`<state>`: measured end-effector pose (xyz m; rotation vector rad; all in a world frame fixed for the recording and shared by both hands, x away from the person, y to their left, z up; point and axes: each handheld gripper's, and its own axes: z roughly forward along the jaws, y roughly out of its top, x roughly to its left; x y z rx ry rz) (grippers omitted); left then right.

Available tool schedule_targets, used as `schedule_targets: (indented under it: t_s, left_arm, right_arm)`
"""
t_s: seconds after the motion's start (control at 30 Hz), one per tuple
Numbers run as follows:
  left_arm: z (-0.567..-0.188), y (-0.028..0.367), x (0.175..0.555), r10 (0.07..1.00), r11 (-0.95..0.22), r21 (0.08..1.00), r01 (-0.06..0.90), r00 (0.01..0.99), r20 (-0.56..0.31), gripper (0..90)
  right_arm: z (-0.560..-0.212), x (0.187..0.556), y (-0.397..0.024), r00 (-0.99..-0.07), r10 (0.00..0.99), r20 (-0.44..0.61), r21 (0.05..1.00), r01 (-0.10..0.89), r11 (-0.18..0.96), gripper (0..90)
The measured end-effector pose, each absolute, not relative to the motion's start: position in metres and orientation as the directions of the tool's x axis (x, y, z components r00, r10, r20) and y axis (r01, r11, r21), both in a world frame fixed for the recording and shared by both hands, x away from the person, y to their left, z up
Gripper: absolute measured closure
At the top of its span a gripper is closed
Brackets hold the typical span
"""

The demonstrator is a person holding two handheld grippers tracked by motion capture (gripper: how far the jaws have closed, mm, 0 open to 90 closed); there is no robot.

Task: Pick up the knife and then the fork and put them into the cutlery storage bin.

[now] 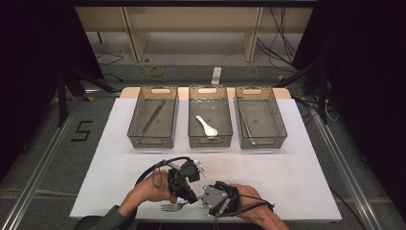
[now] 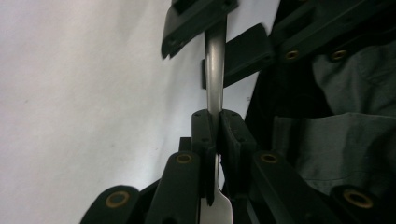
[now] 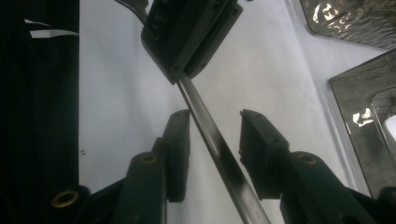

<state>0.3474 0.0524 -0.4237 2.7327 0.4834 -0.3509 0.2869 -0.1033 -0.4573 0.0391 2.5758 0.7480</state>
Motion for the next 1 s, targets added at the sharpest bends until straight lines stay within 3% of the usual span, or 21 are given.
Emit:
schedule_targets:
  t_s: [0.33,0.57,0.77,1.0]
  left_arm:
    - [-0.421,0.055,0.348,0.275,-0.882,0.301,0.362,0.915,-0.296,84.5]
    - [-0.419,0.055,0.348,0.279,-0.876,0.317,0.363,0.918,-0.282,80.8]
    - [-0.410,0.062,0.351,0.336,-0.821,0.404,0.404,0.913,-0.229,52.6]
    - [-0.394,0.082,0.359,0.438,-0.690,0.565,0.451,0.883,-0.169,30.0]
  right_arm:
    - [-0.458,0.284,-0.104,-0.897,0.070,-0.436,0.474,-0.162,0.865,84.0]
    - [-0.459,0.283,-0.104,-0.899,0.022,-0.438,0.446,-0.195,0.874,87.7]
    - [-0.460,0.287,-0.109,-0.893,0.043,-0.447,0.433,-0.174,0.884,87.8]
    - [-0.458,0.298,-0.122,-0.885,0.106,-0.453,0.429,-0.112,0.896,87.8]
